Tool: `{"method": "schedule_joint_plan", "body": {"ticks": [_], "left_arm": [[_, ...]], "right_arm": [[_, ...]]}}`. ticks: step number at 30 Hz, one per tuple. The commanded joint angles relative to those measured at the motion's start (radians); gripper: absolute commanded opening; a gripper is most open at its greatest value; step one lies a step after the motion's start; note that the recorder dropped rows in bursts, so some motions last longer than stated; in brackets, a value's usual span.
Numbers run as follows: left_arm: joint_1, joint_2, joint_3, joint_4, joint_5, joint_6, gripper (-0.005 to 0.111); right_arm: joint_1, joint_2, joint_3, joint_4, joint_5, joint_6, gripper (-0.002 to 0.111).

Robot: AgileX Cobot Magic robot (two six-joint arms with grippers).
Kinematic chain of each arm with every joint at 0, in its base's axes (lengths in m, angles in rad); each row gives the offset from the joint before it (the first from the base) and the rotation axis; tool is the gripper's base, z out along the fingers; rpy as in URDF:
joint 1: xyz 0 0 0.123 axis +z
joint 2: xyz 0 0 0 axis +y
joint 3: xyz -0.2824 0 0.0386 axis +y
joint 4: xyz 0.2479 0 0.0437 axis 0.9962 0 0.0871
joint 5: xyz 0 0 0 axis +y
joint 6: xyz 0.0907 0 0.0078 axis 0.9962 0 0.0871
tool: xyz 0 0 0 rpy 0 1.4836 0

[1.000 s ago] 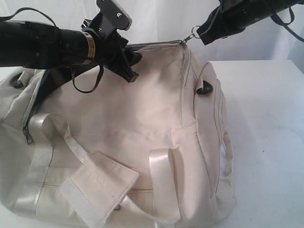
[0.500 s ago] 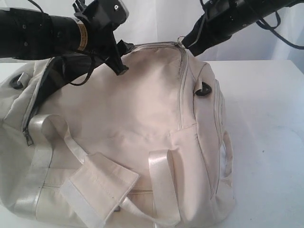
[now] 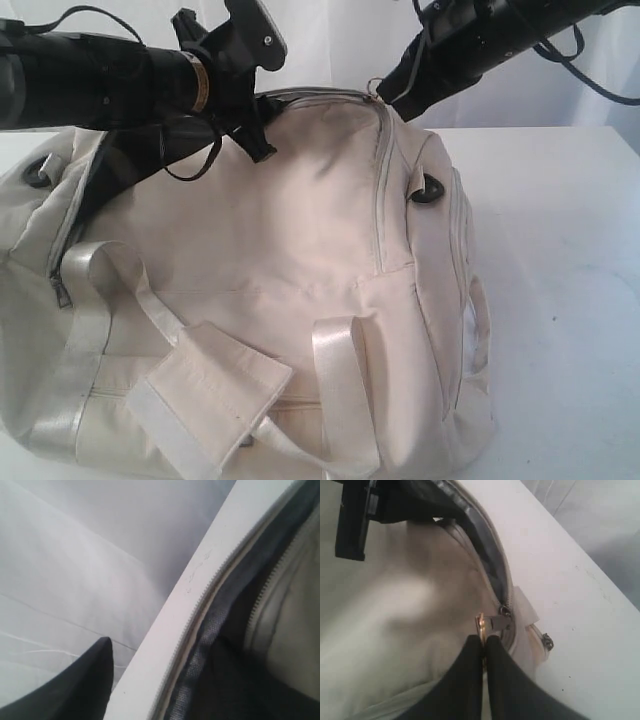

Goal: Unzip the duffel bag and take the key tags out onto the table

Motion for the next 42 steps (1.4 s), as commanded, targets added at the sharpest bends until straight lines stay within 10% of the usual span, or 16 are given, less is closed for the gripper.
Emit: {"method": "schedule_joint_plan", "body": {"ticks": [1, 10, 19, 42], "left_arm": [[0.001, 0.007, -0.007, 0.015, -0.007, -0.043, 0.061], [0.001, 0.051, -0.007, 0.015, -0.044, -0.106, 0.058], [0.001, 0.061, -0.007, 0.003, -0.031, -0.119, 0.0], [0.001, 0.021, -0.008, -0.154, 0.208, -0.119, 0.0]], "right_arm": [[0.0, -0.01, 0.003, 0.004, -0.019, -0.009, 0.0], [0.0, -0.01, 0.003, 0.004, -0.041, -0.009, 0.0], [0.0, -0.01, 0.003, 0.004, -0.045, -0.009, 0.0], [0.0, -0.023, 0.003, -0.274, 0.04, 0.181, 0.0]]}}
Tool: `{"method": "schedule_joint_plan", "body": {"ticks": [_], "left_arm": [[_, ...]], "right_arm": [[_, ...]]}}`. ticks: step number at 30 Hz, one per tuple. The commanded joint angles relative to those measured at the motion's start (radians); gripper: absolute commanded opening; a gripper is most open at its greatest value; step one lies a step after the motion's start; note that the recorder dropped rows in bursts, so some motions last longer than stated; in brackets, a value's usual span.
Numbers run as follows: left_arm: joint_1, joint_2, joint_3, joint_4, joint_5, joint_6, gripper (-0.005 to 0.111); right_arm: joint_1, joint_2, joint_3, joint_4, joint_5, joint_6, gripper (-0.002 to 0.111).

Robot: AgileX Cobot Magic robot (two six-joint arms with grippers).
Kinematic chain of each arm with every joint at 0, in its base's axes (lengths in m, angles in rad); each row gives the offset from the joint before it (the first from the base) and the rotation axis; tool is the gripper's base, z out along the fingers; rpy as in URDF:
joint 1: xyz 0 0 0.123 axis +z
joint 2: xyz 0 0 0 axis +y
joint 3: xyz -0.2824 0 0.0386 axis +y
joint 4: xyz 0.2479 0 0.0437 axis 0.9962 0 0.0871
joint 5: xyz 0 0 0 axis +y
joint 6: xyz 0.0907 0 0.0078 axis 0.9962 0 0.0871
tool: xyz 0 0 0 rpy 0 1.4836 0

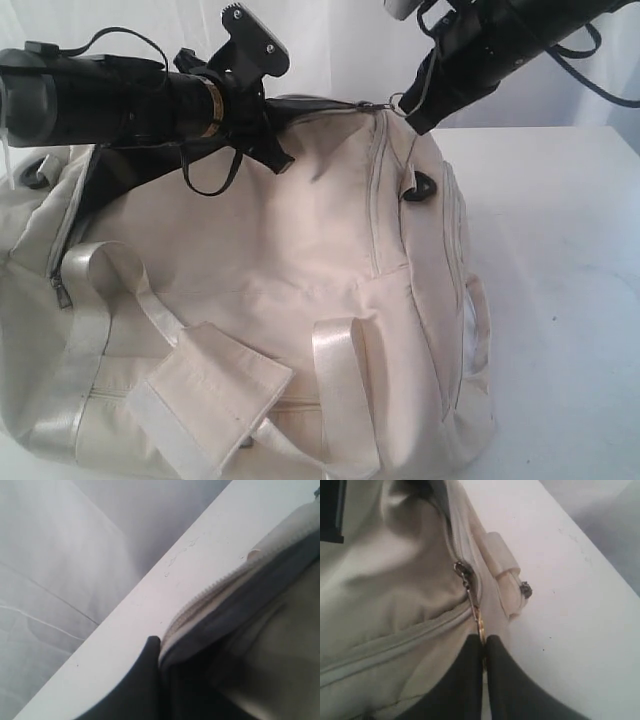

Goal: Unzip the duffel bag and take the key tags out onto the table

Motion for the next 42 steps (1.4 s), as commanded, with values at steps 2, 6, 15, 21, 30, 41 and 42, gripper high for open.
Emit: {"method": "schedule_joint_plan", "body": {"ticks": [2, 6, 15, 21, 30, 41, 42], "left_arm": [[0.015, -0.029, -0.006, -0.013, 0.185, -0.014, 0.0], [0.015, -0.029, -0.006, -0.014, 0.228, -0.014, 0.0], [0.015, -0.029, -0.006, -0.014, 0.258, -0.014, 0.0], [0.015, -0.029, -0.006, -0.015, 0.229, -0.014, 0.0], [0.015, -0.037, 0.018, -0.012, -0.079, -0.026, 0.0], [0.015, -0.037, 0.064, 0.128, -0.288, -0.034, 0.0], [0.015, -0.037, 0.064, 0.128, -0.288, -0.034, 0.0]], "right_arm": [[-0.004, -0.036, 0.003, -0.061, 0.039, 0.033, 0.0], [-0.004, -0.072, 0.003, -0.061, 0.036, 0.033, 0.0], [-0.004, -0.204, 0.003, -0.127, 0.027, 0.115, 0.0], [-0.004, -0.242, 0.003, -0.108, 0.029, 0.154, 0.0], [-0.004, -0.052, 0.003, -0.036, -0.172, 0.039, 0.061], [-0.004, 0.141, 0.003, 0.172, -0.206, -0.489, 0.054], [-0.004, 0.145, 0.003, 0.172, -0.234, -0.495, 0.054]]}}
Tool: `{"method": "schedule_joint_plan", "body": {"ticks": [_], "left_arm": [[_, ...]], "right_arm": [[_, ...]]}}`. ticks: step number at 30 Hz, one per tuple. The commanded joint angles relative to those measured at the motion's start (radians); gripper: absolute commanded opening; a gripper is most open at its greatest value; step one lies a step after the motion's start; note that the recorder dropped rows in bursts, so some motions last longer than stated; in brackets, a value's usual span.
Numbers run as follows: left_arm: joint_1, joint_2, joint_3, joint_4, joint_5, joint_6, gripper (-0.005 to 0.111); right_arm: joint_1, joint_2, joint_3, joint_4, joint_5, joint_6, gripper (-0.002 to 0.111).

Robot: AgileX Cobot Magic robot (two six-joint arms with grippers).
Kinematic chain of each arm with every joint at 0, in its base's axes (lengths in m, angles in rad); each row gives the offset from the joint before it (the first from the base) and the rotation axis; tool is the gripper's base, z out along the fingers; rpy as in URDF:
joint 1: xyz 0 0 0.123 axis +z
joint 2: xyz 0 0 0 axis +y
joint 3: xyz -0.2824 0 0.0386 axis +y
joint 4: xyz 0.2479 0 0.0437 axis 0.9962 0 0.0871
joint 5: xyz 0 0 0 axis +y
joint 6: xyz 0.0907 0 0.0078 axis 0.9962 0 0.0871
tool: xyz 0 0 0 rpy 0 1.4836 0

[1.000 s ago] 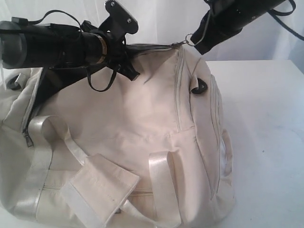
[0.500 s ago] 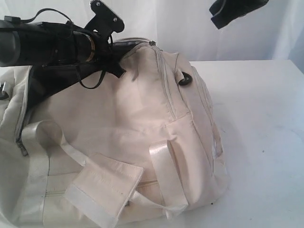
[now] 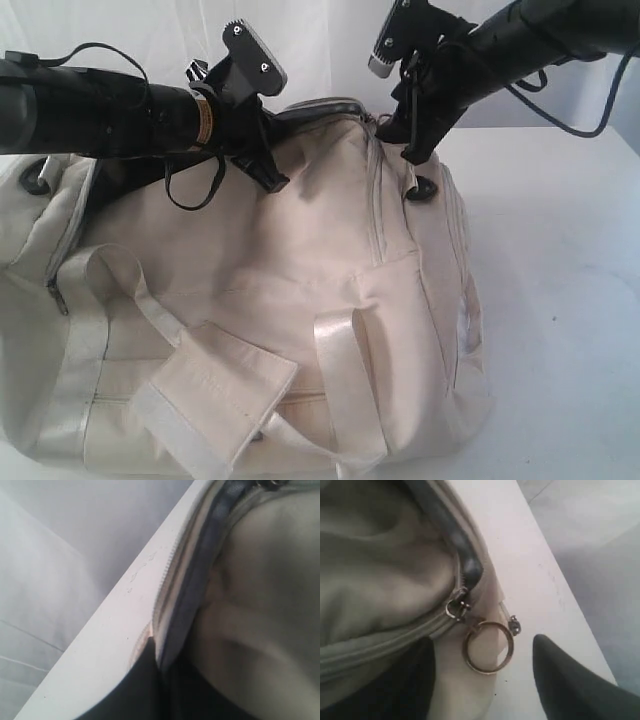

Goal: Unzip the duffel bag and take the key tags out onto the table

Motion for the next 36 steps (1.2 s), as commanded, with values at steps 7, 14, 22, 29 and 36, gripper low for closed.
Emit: {"method": "schedule_joint_plan", "body": {"ticks": [7, 14, 22, 29, 36], "left_arm": [[-0.014, -0.022, 0.001, 0.012, -0.071, -0.012, 0.0], [-0.014, -0.022, 0.001, 0.012, -0.071, -0.012, 0.0], [-0.014, -0.022, 0.001, 0.012, -0.064, -0.012, 0.0], [-0.014, -0.022, 0.001, 0.012, -0.064, -0.012, 0.0], [-0.014, -0.022, 0.001, 0.012, -0.064, -0.012, 0.0]], "right_arm": [[-0.002, 0.018, 0.001, 0.01, -0.122, -0.032, 0.054], [-0.002, 0.033, 0.001, 0.018, -0.033, -0.032, 0.054], [-0.002, -0.002, 0.001, 0.018, 0.062, -0.032, 0.054], [-0.002, -0.021, 0.001, 0.086, 0.062, -0.02, 0.054], [-0.002, 0.019, 0.001, 0.107, 0.018, -0.02, 0.04]]}}
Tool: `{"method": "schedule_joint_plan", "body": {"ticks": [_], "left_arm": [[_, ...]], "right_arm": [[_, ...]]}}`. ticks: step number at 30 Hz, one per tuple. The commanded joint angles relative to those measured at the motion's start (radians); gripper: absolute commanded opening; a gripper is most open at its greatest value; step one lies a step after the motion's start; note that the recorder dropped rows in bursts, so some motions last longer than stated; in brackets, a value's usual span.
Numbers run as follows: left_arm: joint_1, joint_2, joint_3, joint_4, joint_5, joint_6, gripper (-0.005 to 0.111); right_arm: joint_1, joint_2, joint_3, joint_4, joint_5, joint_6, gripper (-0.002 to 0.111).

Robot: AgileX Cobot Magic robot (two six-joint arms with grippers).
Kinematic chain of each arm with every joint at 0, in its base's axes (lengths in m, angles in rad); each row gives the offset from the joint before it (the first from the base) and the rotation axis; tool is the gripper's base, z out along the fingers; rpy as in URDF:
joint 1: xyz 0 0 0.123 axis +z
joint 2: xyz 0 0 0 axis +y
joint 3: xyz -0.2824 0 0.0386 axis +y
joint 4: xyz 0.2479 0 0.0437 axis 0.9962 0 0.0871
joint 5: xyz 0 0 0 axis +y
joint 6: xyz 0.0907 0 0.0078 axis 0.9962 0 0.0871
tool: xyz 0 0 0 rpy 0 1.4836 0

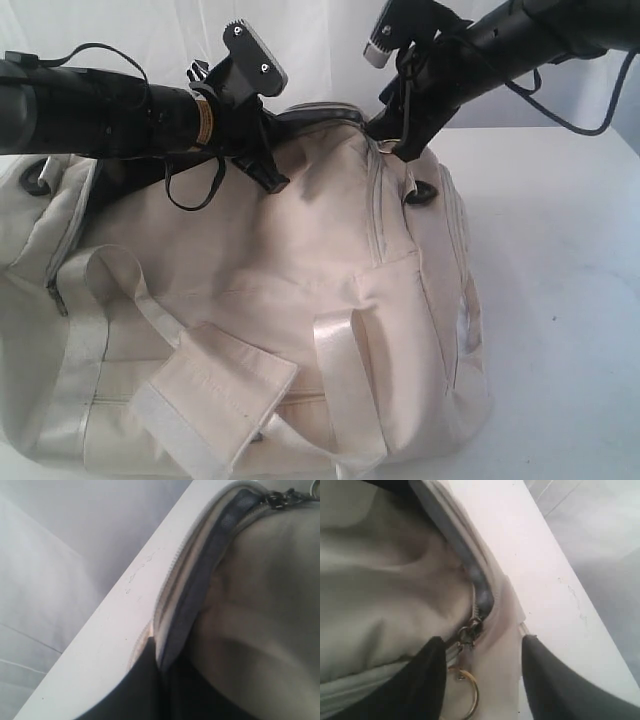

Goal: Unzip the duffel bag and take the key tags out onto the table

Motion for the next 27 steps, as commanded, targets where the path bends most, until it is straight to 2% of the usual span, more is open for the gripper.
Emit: {"method": "schedule_joint_plan", "body": {"ticks": [1, 7, 15, 22, 27], "left_arm": [[-0.014, -0.022, 0.0, 0.01, -0.056, -0.012, 0.0], [-0.014, -0.022, 0.0, 0.01, -0.056, -0.01, 0.0], [-0.014, -0.022, 0.0, 0.01, -0.056, -0.01, 0.0], [-0.014, -0.022, 0.0, 0.01, -0.056, -0.01, 0.0], [-0.014, -0.022, 0.0, 0.01, -0.046, -0.01, 0.0]], "right_arm": [[-0.002, 0.027, 0.001, 0.02, -0.036, -0.002, 0.039], [-0.002, 0.042, 0.001, 0.091, -0.036, 0.01, 0.039], [-0.002, 0.057, 0.001, 0.091, 0.003, 0.095, 0.039], [-0.002, 0.081, 0.001, 0.079, 0.005, 0.097, 0.022], [-0.002, 0.083, 0.001, -0.03, 0.003, 0.152, 0.012]]}}
